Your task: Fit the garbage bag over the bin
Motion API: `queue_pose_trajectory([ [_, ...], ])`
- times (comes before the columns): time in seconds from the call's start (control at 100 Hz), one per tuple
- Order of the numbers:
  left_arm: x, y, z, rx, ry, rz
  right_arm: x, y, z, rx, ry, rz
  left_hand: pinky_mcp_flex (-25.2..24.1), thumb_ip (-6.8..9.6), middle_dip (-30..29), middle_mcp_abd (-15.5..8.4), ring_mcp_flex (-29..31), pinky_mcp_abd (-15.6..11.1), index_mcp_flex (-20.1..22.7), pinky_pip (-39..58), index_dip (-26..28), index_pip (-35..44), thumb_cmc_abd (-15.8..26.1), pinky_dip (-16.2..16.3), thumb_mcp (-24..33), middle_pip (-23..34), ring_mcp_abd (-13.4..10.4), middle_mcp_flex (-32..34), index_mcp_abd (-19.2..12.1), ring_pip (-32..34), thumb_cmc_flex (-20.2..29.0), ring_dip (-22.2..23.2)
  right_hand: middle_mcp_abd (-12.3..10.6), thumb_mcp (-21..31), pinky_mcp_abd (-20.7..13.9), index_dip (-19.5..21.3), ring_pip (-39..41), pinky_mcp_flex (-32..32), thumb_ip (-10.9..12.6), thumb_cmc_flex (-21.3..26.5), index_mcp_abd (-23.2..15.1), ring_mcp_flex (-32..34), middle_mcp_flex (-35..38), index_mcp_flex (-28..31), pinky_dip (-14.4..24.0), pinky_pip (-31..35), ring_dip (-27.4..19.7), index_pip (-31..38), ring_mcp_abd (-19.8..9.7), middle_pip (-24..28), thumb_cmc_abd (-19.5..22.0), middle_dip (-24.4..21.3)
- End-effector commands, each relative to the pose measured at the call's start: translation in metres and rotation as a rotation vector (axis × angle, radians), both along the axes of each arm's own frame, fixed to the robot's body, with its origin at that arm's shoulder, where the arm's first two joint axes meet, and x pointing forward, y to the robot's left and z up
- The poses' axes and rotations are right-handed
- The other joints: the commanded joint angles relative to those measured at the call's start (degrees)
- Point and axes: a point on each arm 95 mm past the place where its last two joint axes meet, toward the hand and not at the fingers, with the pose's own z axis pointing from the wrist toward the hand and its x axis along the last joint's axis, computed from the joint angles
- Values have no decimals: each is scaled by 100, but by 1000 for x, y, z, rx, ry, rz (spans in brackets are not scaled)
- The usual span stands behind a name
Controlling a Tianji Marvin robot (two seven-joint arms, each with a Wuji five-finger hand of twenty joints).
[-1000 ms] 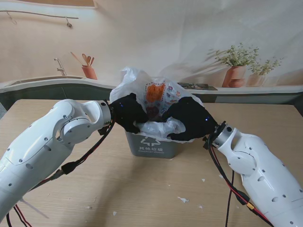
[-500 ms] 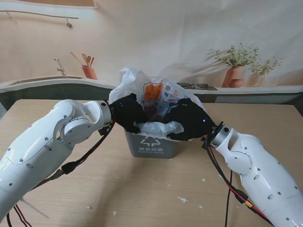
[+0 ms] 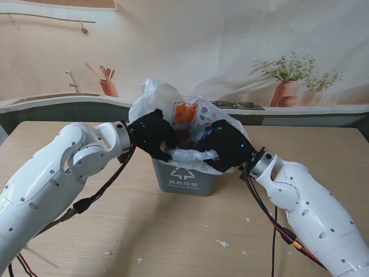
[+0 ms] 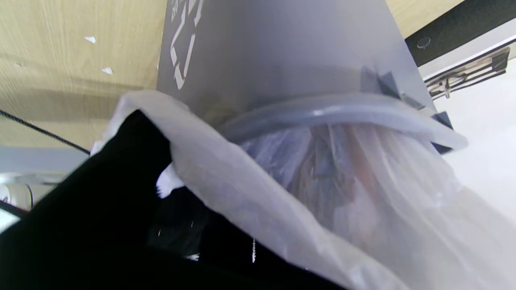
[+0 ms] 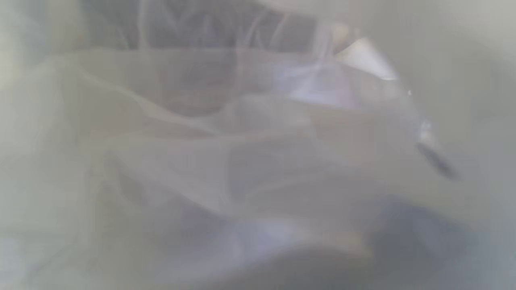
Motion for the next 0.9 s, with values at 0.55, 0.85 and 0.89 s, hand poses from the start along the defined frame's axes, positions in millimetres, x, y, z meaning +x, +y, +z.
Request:
queue_pose_trajectory([
  [0.55, -40, 56, 62, -65, -235, -19, 2, 4, -1, -19, 17, 1, -425, 364, -732, 11, -1879, -178, -1655, -148, -172, -1693, 316, -74, 1743, -679, -147, -2081, -366, -749, 1607, -506, -65, 798, 111, 444, 99, -53, 15, 388, -856, 117, 67, 223, -144, 203, 61, 187, 31, 202, 89, 270],
  [0.85, -30, 87, 49, 112, -296, 24, 2, 6, -1, -14, 18, 4, -811, 472, -1142, 133, -2868, -296, -2663, -583, -382, -2059, -596, -375, 2261, -1077, -69, -3400, -541, -1348, 1503, -914, -43, 776, 111, 476, 113, -52, 15, 389, -810, 116, 53, 208, -152, 206, 66, 181, 33, 227, 113, 299],
  [0.89, -29, 87, 47, 122, -299, 27, 2, 6, -1, -15, 18, 5, -816, 462, -1145, 131, -2870, -293, -2541, -619, -321, -1917, -686, -399, 2243, -1071, -64, -3398, -536, -1362, 1438, -911, -42, 776, 110, 477, 114, -54, 16, 388, -808, 117, 55, 207, -153, 206, 66, 178, 27, 229, 116, 301],
])
